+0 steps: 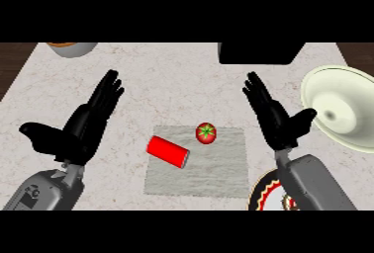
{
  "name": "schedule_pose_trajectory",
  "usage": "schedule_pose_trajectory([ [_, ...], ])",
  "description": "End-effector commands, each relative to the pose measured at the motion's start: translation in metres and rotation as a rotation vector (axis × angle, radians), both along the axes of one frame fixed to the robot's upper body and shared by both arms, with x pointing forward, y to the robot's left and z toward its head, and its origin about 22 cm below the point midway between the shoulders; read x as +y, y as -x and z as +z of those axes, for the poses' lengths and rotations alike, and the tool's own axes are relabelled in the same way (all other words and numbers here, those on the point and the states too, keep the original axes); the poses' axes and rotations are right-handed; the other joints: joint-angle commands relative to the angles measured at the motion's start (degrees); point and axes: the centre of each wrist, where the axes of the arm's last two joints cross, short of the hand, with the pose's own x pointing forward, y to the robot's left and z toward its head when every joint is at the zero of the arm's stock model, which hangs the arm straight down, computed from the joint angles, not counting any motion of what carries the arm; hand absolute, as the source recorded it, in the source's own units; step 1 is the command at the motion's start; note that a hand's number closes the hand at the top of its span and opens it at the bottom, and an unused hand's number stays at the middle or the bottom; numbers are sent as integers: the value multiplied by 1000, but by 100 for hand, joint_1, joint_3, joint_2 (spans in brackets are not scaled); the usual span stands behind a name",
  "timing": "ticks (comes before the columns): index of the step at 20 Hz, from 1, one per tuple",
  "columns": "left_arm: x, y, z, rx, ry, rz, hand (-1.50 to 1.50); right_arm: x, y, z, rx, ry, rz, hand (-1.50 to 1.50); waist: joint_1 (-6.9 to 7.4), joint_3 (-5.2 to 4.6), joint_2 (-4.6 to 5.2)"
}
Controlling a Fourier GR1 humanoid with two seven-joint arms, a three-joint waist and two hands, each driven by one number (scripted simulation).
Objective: Pick the tomato from the placemat and place it in the bowl
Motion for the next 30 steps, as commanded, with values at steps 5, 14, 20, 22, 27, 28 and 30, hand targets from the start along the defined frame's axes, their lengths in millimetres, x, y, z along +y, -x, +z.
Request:
schedule_pose_trajectory([
  [5, 13, -3, -23, 6, -87, 113, 0, 90, 10, -37, 207, 227, -310, 150, 30, -57, -66],
  [14, 18, 9, -47, 67, -77, 122, 0, 100, 28, -52, -164, 317, -947, -150, -36, -42, -121],
  [20, 13, 7, -48, 41, -84, 135, 0, 109, 33, -72, -201, 416, -995, -150, -97, -65, -158],
  [22, 7, 15, -56, 48, -67, 128, 0, 102, 32, -87, -122, 466, -1016, -150, -48, -73, -152],
  [27, 6, 18, -60, 66, -87, 114, 0, 105, 12, -79, -1, 457, -999, -150, -70, -84, -197],
  [28, 13, 8, -51, 57, -87, 132, 0, 105, 8, -78, 37, 466, -981, -150, -108, -83, -187],
  [30, 7, 3, -54, 64, -75, 137, 0, 111, 1, -73, 121, 454, -950, -150, -117, -78, -162],
])
